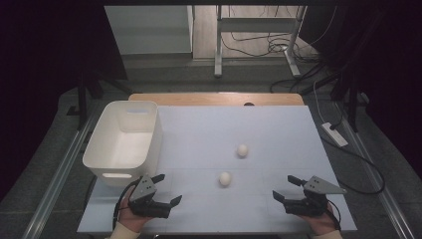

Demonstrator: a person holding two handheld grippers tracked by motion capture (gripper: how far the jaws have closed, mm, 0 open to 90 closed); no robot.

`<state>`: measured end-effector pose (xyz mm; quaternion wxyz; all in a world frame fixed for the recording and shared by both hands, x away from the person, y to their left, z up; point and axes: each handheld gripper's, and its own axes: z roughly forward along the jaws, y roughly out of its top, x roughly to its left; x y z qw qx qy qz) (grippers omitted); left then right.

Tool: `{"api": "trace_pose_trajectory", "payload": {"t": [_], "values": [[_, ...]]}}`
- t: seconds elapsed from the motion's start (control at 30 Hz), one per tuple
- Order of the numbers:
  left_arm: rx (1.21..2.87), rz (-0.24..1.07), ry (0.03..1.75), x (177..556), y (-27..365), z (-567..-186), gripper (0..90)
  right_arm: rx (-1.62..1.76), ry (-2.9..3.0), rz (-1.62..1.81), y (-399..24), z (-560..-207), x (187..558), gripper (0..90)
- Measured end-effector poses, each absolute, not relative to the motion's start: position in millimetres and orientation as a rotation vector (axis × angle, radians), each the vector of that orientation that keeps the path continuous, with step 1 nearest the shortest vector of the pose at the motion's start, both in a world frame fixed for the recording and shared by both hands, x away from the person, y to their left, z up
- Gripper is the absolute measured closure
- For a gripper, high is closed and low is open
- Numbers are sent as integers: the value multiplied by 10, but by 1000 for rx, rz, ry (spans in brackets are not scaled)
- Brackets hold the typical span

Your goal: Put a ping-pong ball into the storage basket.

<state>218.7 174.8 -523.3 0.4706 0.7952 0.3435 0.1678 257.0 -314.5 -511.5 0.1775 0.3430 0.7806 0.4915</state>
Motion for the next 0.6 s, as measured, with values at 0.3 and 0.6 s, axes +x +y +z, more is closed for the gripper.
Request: {"api": "trace_pose_trajectory", "payload": {"t": [0.3, 0.6], "values": [[1938, 405, 851, 2187, 1757, -5232, 76, 966, 2217, 1390, -3143, -5135, 2603, 176], [1944, 404, 845, 2200, 1723, -5223, 75, 970, 2219, 1383, -3159, -5151, 2617, 179]]}}
